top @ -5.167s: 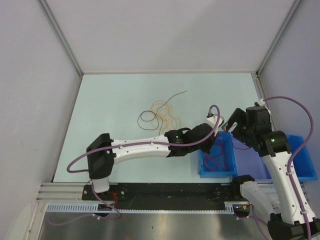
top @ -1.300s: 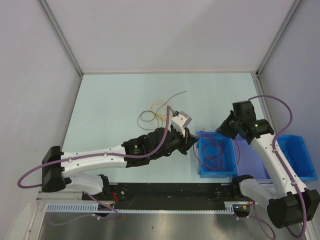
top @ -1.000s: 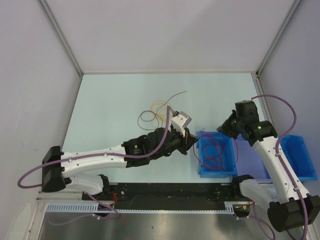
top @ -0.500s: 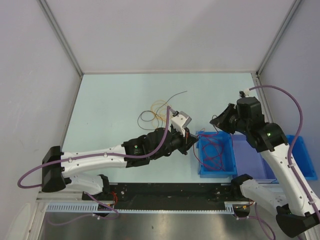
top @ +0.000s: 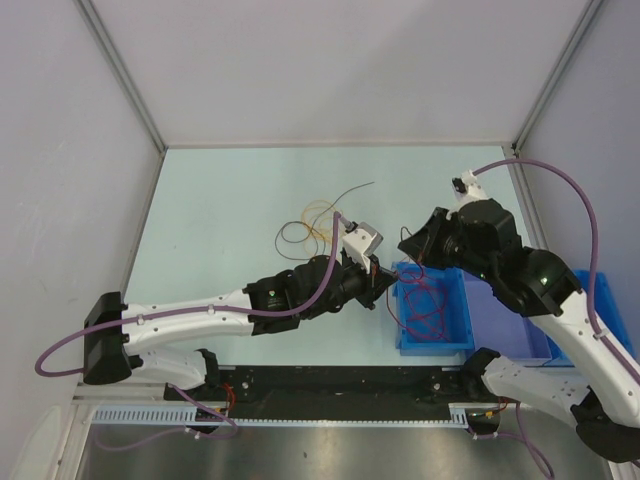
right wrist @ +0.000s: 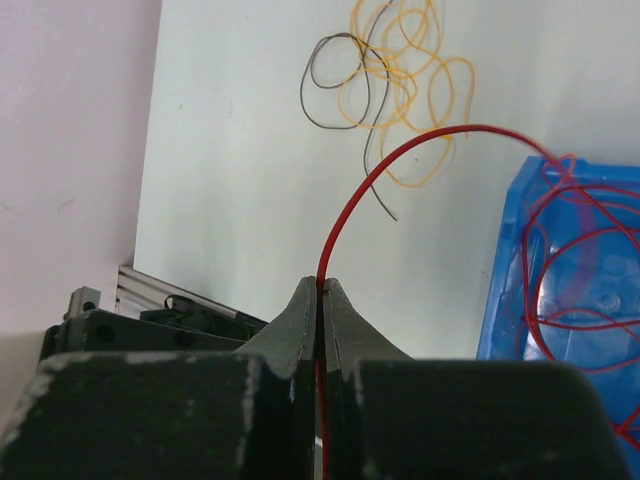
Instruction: Untangle the cables
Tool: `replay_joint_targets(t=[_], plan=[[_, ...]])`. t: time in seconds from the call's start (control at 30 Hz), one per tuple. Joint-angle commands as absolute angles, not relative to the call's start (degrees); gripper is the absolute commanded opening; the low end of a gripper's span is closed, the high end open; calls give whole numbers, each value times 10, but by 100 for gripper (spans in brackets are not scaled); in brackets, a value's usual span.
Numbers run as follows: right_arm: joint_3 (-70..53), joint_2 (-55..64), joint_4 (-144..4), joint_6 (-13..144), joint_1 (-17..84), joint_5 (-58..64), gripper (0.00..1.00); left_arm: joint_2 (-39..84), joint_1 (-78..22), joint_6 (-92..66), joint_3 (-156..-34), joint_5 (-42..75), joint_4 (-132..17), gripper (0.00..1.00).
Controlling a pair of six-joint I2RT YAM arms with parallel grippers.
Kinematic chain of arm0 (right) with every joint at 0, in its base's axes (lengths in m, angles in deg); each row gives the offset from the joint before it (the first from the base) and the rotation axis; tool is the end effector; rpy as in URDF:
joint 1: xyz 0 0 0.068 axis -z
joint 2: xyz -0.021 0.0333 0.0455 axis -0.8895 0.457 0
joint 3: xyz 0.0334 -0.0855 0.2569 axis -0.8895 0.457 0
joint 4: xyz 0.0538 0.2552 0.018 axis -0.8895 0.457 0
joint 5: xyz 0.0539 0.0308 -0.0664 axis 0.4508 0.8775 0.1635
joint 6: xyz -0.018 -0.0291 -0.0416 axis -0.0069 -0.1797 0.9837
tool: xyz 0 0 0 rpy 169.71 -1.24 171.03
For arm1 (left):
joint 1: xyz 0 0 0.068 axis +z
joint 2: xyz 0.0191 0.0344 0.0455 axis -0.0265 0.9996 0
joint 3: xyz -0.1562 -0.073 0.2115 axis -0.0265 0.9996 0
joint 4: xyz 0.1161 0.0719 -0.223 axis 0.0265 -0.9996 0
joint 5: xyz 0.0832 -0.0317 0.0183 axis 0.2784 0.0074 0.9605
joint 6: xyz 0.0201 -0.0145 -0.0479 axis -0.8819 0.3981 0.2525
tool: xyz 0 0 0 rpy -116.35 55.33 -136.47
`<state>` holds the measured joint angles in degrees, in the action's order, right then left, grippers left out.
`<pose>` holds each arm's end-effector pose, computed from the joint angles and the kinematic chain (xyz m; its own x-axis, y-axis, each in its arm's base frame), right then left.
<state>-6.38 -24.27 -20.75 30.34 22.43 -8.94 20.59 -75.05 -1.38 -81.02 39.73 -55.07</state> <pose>0.1251 0.1027 0.4131 -0.6724 0.3022 -0.6757 -0.1929 0.8098 0.5541 0.0951 -0.2900 0.3393 -0.3893 -0.0398 -0.9202 0.7642 0.5438 -0.3468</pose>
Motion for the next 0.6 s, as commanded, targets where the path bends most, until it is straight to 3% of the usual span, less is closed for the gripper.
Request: replay_joint_targets(t=[0.0, 0.57], plan=[[-96, -251, -253, 330, 201, -113, 0, 200, -753, -21, -808, 401, -530, 0], [-53, -238, -60, 233, 216, -230, 0, 197, -753, -21, -809, 401, -535, 0]])
